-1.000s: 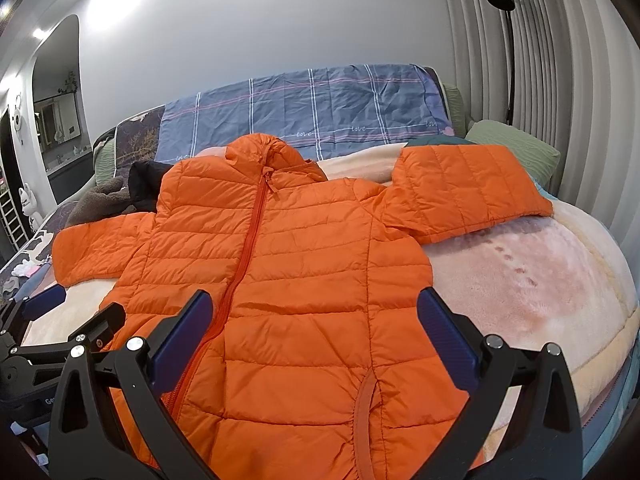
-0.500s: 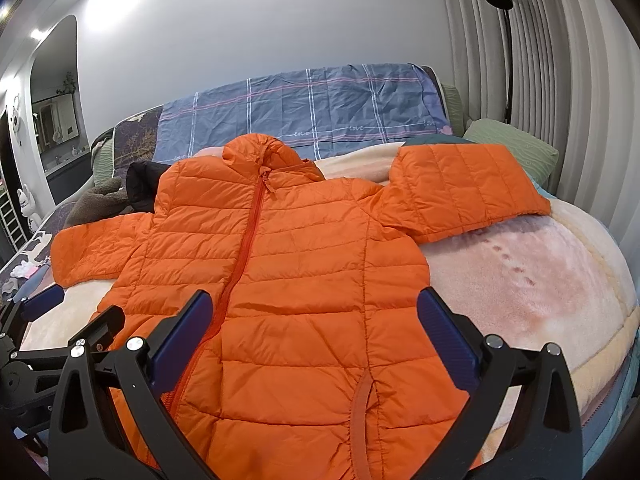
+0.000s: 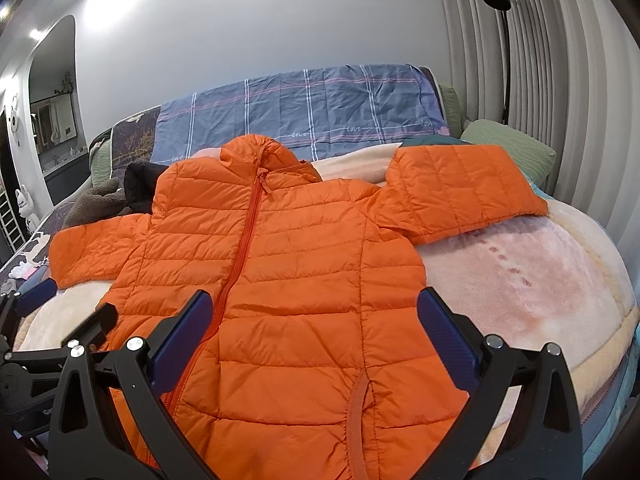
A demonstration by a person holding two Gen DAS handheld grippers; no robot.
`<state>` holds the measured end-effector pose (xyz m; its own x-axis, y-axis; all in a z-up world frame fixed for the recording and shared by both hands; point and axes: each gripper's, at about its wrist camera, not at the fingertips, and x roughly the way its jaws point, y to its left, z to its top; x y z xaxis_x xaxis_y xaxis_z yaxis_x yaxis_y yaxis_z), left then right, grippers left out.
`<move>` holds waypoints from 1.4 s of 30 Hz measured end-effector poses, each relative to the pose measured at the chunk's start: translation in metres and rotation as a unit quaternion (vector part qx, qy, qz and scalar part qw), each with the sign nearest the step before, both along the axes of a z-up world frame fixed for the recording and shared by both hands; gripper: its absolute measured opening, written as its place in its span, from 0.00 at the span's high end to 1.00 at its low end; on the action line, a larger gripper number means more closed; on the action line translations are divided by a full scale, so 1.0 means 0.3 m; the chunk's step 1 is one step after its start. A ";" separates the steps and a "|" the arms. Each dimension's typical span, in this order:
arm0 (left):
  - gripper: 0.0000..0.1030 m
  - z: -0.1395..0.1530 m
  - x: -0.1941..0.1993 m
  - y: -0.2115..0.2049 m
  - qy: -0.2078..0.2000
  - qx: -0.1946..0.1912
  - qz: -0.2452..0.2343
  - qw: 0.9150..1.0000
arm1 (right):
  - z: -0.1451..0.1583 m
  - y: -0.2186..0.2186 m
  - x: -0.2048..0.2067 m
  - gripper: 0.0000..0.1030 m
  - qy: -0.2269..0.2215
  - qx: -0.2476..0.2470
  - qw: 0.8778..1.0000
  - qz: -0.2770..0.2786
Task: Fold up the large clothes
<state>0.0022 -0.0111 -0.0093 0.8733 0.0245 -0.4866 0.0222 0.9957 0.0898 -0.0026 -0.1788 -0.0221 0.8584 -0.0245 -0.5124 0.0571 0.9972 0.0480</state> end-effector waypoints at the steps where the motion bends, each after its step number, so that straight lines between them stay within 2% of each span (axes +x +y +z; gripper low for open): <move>1: 0.02 0.004 -0.003 0.001 -0.003 -0.002 -0.002 1.000 | -0.001 -0.001 0.001 0.01 0.002 -0.001 1.000 -0.002; 13: 0.02 0.024 -0.005 0.000 -0.008 -0.010 -0.020 1.000 | 0.021 -0.015 -0.015 0.01 -0.005 0.003 1.000 -0.004; 16: 0.02 0.039 -0.023 0.001 -0.037 -0.012 -0.025 0.999 | 0.026 -0.019 -0.016 0.01 -0.008 0.002 1.000 -0.004; 19: 0.02 0.065 -0.057 -0.001 -0.091 -0.012 -0.040 0.995 | 0.037 -0.023 -0.018 0.01 -0.010 0.001 1.000 -0.004; 22: 0.02 0.094 -0.058 -0.014 -0.099 0.001 -0.042 0.994 | 0.046 -0.027 -0.016 0.01 -0.013 0.001 1.000 -0.004; 31: 0.02 0.124 0.052 -0.033 -0.033 0.011 -0.050 0.998 | 0.083 -0.023 0.019 0.01 -0.011 -0.006 1.000 0.017; 36: 0.15 0.184 0.170 -0.034 -0.021 0.018 -0.074 0.997 | 0.135 -0.034 0.138 0.02 -0.002 -0.008 0.997 0.073; 37: 0.18 0.200 0.215 -0.037 -0.017 0.027 -0.080 0.996 | 0.147 -0.036 0.199 0.09 0.009 -0.022 0.997 0.080; 38: 0.21 0.211 0.246 -0.040 -0.015 0.033 -0.081 0.996 | 0.155 -0.042 0.262 0.23 0.024 -0.028 0.996 0.082; 39: 0.21 0.222 0.305 -0.039 -0.008 0.038 -0.079 0.996 | 0.161 -0.060 0.336 0.29 0.042 -0.015 0.995 0.085; 41: 0.21 0.230 0.393 -0.037 0.011 0.032 -0.077 0.996 | 0.165 -0.105 0.450 0.42 0.070 0.039 0.992 0.095; 42: 0.21 0.233 0.444 -0.029 0.023 0.023 -0.074 0.997 | 0.164 -0.130 0.514 0.43 0.085 0.074 0.989 0.100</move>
<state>0.1353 -0.0199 0.0606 0.8457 -0.0798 -0.5277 0.1740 0.9759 0.1314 0.1517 -0.2178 0.0270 0.7394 0.2225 -0.6354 -0.1206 0.9723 0.2002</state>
